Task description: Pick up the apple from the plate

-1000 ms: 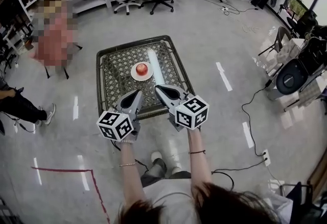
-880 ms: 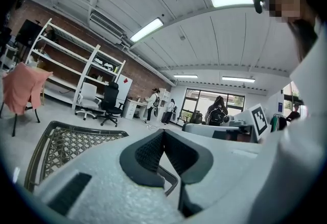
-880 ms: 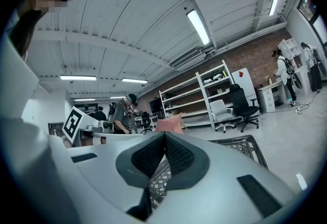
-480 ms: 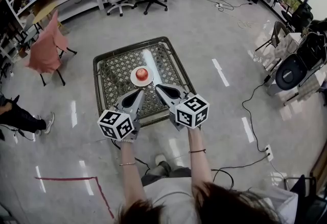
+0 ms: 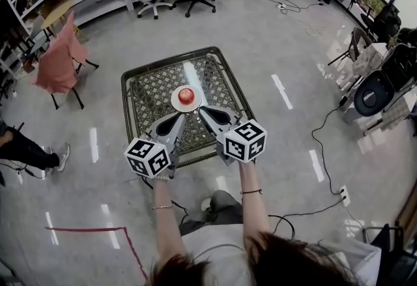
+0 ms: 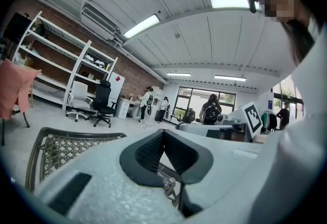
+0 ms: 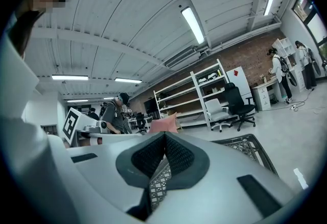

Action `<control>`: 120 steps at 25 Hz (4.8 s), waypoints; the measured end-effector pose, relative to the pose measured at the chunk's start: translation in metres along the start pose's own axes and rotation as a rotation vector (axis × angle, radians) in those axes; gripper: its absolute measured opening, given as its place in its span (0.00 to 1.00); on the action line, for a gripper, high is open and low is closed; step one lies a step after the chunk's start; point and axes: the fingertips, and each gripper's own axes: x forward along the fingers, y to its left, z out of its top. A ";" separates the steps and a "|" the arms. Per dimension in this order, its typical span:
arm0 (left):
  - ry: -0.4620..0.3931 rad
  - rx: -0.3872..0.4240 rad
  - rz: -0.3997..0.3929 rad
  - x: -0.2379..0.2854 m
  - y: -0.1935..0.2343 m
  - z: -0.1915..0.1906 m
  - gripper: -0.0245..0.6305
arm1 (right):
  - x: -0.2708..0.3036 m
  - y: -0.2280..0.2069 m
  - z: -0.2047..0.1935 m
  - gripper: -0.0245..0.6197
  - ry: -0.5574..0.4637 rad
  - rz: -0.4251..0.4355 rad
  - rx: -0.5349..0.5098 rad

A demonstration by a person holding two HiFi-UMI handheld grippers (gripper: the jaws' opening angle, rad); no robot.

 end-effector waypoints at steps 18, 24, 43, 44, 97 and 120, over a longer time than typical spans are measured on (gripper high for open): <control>-0.028 -0.035 0.000 0.044 0.050 0.008 0.05 | 0.057 -0.053 0.003 0.05 0.053 0.033 0.026; -0.034 -0.040 0.032 0.063 0.071 0.006 0.05 | 0.079 -0.074 -0.002 0.05 0.085 0.056 0.048; 0.002 -0.079 0.216 0.093 0.127 -0.027 0.05 | 0.124 -0.126 -0.034 0.05 0.182 0.114 0.126; 0.006 -0.081 0.225 0.094 0.129 -0.030 0.05 | 0.125 -0.127 -0.036 0.05 0.187 0.115 0.128; 0.268 -0.048 0.244 0.156 0.230 -0.180 0.66 | 0.175 -0.227 -0.167 0.05 0.263 0.049 0.249; 0.355 0.164 0.173 0.179 0.230 -0.193 0.67 | 0.181 -0.237 -0.185 0.05 0.273 0.049 0.243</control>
